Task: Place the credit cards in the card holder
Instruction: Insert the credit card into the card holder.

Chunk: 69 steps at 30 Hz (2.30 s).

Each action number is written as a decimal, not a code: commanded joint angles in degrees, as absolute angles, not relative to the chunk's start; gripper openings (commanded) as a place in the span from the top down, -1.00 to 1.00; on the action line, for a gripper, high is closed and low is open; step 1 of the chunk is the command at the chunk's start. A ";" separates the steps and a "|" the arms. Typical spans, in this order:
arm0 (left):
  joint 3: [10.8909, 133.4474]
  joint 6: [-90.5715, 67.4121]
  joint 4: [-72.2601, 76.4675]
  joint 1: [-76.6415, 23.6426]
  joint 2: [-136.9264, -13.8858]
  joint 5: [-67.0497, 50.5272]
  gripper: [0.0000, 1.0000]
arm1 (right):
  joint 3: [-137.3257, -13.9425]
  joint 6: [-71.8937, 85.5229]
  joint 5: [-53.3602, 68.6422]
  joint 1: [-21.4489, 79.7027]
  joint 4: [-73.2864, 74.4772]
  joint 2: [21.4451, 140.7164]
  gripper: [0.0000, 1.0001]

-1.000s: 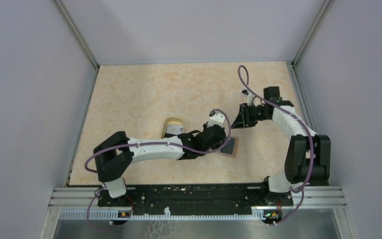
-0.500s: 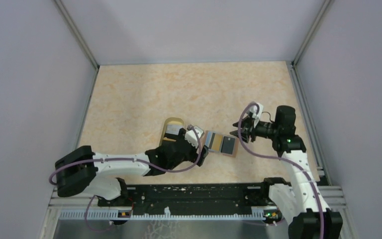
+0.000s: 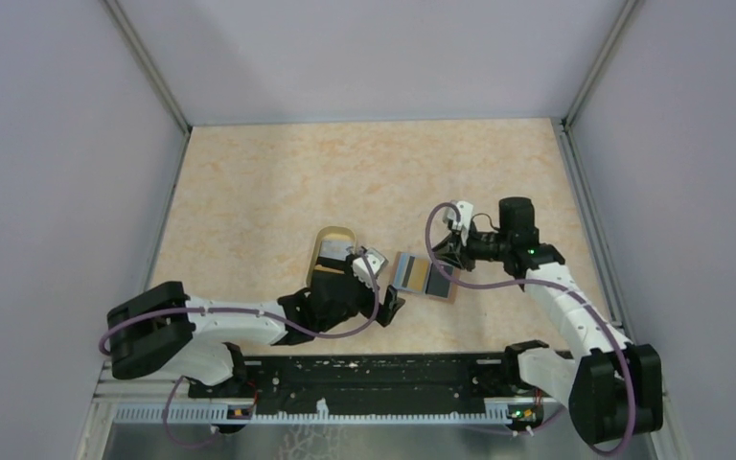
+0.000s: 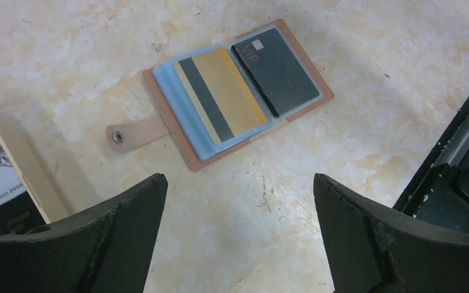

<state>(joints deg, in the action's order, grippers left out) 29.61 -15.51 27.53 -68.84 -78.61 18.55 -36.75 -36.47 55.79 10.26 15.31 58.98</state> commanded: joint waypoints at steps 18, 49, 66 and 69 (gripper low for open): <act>38.19 -31.57 26.26 -64.60 -89.54 18.51 -0.15 | -48.16 -32.96 36.49 17.84 27.85 82.36 0.98; 47.34 -27.71 20.50 -61.53 -100.97 14.54 -0.13 | -51.06 -23.73 40.36 19.78 24.23 93.53 0.97; 45.57 -28.56 22.58 -61.52 -97.60 12.97 -0.14 | -52.64 -24.53 37.58 18.23 27.52 91.88 0.86; 45.49 -29.03 23.11 -61.52 -97.30 12.57 -0.13 | -52.54 -23.83 36.40 18.20 27.26 93.16 0.88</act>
